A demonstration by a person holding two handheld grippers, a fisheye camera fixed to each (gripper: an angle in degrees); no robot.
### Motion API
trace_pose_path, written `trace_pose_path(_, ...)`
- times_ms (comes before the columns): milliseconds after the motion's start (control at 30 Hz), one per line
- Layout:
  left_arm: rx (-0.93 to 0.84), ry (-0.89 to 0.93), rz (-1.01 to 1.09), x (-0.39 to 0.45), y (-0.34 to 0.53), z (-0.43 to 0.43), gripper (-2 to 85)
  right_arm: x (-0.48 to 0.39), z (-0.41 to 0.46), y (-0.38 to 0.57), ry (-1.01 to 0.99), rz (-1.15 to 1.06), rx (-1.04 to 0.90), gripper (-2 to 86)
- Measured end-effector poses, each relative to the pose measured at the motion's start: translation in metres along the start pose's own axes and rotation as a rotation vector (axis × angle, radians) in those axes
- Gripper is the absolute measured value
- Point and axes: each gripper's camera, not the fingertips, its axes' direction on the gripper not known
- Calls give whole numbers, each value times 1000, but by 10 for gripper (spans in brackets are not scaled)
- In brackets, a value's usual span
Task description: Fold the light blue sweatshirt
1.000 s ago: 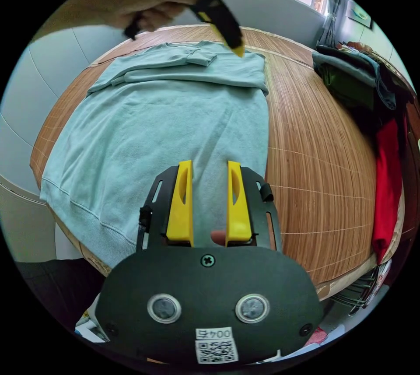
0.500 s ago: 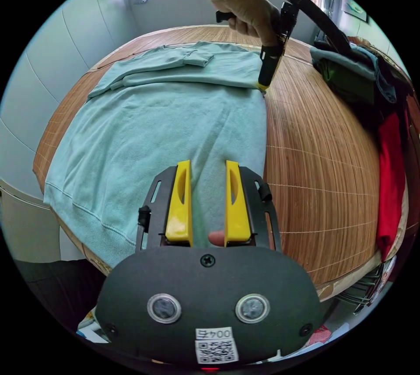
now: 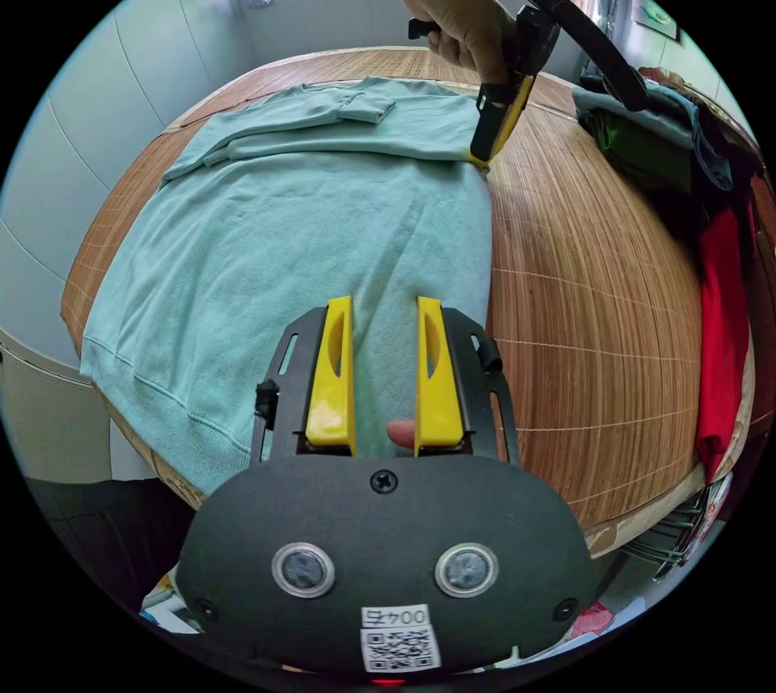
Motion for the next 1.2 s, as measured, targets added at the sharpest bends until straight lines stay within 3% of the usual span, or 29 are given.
trace_pose_path(100, 81, -16, -119, -9, 13, -6, 19, 2, 0, 0, -7, 4, 3, 121)
trace_pose_path(267, 240, 166, -478, -35, 50, 14, 17, -2, 0, 1, 11, -9, 9, 117)
trace_pose_path(567, 357, 124, -779, -11, 82, 27, 18, 1, -4, 0, 0, -3, 9, 117)
trace_pose_path(800, 464, 347, -731, -31, 132, 28, 21, 2, -8, -1, -1, -2, 9, 116)
trace_pose_path(967, 523, 302, -738, -17, 163, 23, 23, 1, -12, -1, 5, -5, 9, 116)
trace_pose_path(1200, 426, 207, -702, -25, 146, 28, 18, 2, -18, -1, 4, -5, 9, 116)
